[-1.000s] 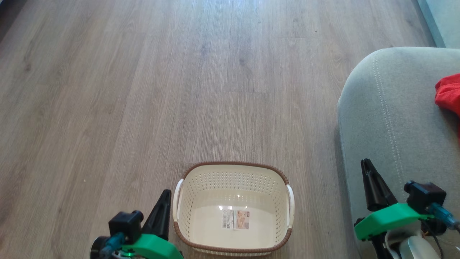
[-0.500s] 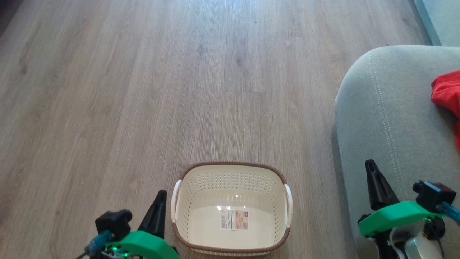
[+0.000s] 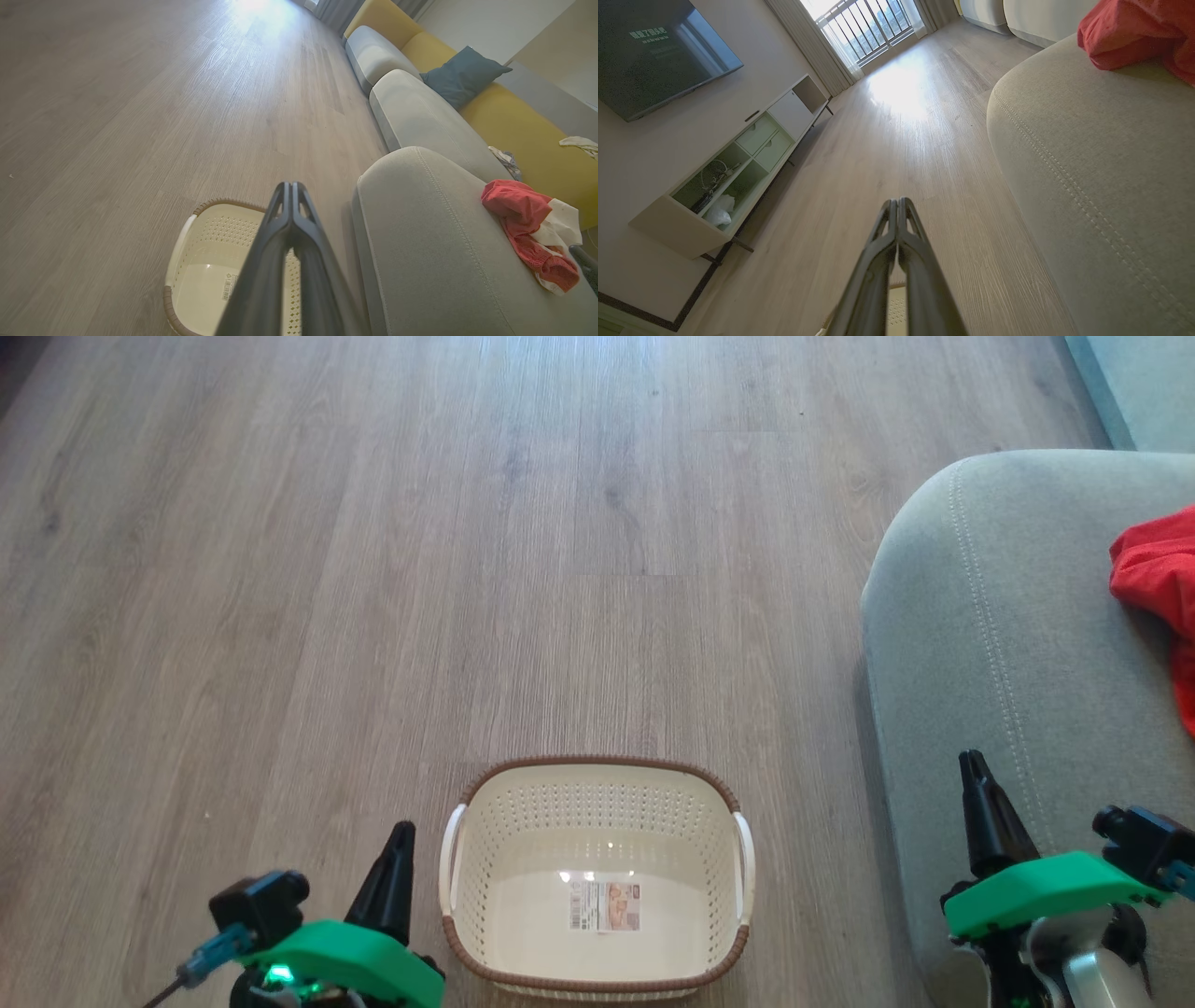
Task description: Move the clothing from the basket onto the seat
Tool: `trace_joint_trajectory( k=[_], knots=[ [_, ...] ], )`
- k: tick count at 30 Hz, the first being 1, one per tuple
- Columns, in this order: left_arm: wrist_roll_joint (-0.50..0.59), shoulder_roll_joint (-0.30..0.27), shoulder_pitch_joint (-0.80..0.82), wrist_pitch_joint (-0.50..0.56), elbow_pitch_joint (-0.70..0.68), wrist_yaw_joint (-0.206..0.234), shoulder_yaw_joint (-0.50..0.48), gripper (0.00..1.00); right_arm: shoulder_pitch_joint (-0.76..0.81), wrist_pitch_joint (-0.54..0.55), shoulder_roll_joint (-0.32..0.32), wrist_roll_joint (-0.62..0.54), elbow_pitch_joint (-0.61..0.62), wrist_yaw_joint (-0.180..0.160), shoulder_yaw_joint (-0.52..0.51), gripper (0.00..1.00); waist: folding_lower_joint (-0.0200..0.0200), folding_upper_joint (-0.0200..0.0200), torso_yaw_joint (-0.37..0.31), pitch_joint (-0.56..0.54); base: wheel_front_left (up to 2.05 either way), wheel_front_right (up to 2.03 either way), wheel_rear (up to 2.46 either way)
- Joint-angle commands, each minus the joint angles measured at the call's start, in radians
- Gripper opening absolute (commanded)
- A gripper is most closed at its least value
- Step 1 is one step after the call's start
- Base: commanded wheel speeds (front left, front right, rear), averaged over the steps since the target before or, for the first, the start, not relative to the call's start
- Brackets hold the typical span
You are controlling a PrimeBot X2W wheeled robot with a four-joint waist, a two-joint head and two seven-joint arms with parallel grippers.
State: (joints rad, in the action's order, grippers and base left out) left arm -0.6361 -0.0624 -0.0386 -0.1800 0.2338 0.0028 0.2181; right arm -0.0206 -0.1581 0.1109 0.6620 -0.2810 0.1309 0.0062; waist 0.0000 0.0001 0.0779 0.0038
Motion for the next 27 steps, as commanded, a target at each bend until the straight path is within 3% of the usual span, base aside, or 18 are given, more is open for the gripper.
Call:
trace_joint_trajectory(
  k=[1, 27],
  knots=[
    [-0.024, -0.009, 0.053, 0.005, -0.029, -0.006, -0.027, 0.0, -0.051, 0.007, 0.002, 0.024, 0.035, 0.0, -0.004, 0.0, 0.0, -0.0001, -0.001, 0.0, 0.0, 0.0, 0.0],
    [-0.324, -0.016, 0.079, 0.076, -0.019, -0.044, -0.1, 0.0, -0.062, 0.086, -0.017, 0.301, 0.035, 0.0, -0.039, 0.0, 0.0, -0.0001, -0.024, 0.0, 0.0, 0.0, 0.0]
  ],
)
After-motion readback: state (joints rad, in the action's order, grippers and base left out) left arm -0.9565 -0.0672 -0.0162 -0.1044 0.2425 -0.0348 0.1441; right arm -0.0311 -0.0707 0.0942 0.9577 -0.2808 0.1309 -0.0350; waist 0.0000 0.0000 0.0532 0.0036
